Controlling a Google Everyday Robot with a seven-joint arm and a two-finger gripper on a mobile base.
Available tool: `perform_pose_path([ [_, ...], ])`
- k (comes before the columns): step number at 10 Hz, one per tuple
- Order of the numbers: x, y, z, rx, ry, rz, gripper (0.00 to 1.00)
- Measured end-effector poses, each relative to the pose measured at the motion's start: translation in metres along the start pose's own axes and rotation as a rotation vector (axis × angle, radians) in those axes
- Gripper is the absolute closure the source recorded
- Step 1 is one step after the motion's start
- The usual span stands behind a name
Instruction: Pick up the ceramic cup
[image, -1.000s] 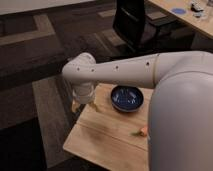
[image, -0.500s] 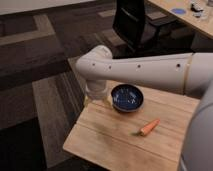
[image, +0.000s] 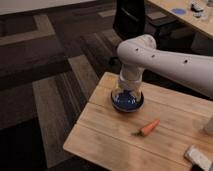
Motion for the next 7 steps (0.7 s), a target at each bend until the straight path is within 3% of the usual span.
perform_pose_path([
  [4,0.000,0.001,0.001,-0.001,0.001,-0.002,0.35],
  [6,-0.009,-0.014,0.001,-0.055,0.022,0.049,0.35],
  [7,-0.024,-0.036,0.004,-0.093,0.043,0.081,0.35],
])
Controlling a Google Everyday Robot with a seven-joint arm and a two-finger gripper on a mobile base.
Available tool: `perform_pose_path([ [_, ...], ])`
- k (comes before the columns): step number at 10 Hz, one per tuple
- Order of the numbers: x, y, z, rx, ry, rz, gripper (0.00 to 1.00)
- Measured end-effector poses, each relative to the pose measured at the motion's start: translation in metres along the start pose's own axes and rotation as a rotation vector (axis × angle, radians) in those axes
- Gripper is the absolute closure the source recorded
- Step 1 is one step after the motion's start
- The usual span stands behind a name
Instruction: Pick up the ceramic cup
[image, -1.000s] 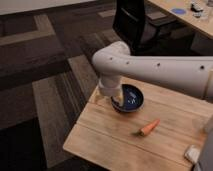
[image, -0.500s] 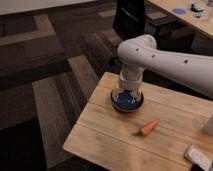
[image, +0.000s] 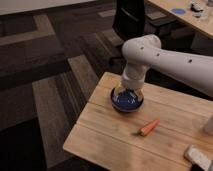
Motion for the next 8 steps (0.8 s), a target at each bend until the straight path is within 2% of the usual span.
perform_pose_path([
  [1,-0.014,-0.019,0.002,-0.026,0.021,0.025,0.35],
  [2,-0.034,-0.049,0.002,-0.045,0.042,0.058,0.35],
  [4,-0.054,-0.105,-0.011,-0.022,0.049,0.109,0.35],
  [7,-0.043,-0.165,-0.026,0.088,0.071,0.166,0.35],
  [8,-0.037,-0.189,-0.034,0.161,0.055,0.196,0.35],
])
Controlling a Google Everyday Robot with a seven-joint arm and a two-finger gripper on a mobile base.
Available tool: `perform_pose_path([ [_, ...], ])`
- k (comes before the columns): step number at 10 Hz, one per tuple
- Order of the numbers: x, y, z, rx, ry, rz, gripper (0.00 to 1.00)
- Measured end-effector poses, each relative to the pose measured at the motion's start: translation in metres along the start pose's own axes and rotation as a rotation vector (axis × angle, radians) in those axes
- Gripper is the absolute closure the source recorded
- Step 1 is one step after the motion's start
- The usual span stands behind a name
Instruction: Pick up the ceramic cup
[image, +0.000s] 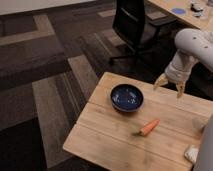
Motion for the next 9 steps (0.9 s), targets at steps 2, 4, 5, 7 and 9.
perform_pose_path([
  [2,-0.011,-0.036,-0.010,0.121,-0.108,0.054,0.35],
  [4,-0.013,-0.039,-0.011,0.135,-0.126,0.061,0.35],
  [5,-0.013,-0.038,-0.011,0.135,-0.126,0.059,0.35],
  [7,-0.018,-0.055,-0.011,0.166,-0.137,0.093,0.35],
  [9,-0.029,-0.104,-0.004,0.204,-0.163,0.208,0.35],
])
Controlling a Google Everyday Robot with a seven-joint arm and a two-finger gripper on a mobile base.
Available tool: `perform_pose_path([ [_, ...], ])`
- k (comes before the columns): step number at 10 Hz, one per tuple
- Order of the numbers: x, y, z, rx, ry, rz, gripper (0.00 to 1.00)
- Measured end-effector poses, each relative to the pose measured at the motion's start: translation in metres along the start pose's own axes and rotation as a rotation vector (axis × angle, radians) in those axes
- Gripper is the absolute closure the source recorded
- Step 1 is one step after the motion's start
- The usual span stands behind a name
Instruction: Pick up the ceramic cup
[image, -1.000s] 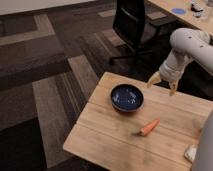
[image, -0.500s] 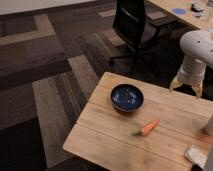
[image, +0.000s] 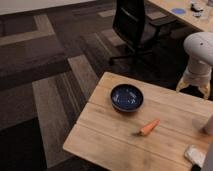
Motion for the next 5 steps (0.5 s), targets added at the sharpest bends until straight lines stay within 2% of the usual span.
perform_pose_path([
  [2,-0.008,-0.025,0.020,-0.009,0.007,0.054,0.35],
  [5,-0.021,-0.055,0.067,-0.037,0.049,0.118,0.35],
])
